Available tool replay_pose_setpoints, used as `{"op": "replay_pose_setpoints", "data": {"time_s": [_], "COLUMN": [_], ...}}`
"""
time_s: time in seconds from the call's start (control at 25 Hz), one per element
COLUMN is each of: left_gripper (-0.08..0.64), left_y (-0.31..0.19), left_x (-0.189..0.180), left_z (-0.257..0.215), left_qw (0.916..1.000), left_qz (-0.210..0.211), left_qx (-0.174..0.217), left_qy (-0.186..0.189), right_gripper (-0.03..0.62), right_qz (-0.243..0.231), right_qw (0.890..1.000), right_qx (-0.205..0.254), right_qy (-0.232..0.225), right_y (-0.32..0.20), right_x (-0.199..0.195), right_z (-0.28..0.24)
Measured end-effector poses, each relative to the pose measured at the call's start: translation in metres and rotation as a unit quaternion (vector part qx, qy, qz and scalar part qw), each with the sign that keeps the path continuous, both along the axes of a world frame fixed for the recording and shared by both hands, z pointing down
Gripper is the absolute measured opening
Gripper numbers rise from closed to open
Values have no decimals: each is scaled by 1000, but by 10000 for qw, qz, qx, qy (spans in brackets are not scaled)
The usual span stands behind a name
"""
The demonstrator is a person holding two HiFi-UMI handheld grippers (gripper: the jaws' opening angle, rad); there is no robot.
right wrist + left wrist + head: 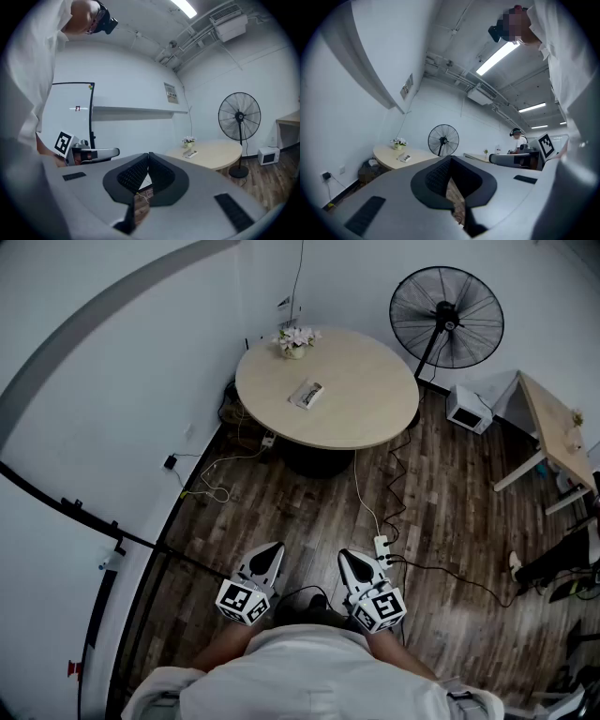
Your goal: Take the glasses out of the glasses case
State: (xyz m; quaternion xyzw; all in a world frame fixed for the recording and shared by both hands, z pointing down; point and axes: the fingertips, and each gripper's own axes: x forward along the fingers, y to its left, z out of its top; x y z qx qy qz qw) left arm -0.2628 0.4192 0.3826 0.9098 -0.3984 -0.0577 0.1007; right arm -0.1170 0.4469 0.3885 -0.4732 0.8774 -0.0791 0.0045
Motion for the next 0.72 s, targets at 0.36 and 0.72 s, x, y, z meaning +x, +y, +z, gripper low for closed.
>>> {"op": "replay_pose_setpoints", "data": {"time_s": [0.36, 0.72], "left_gripper": [11, 12], "left_y": [22, 40], "left_x": [1, 21], "left_z": [-32, 4], "left_qw": [9991, 9991], "left_qz": [44, 20], "left_qx": [424, 75], "left_qy": [-89, -424], "right_gripper": [23, 23], "right_qz": [200, 251], "right_qw": [9992, 9985], "right_qx": [320, 422], "right_qy": [-129, -239], "right_y": [2, 17], "right_x": [10, 40], "right_z": [-26, -16]}}
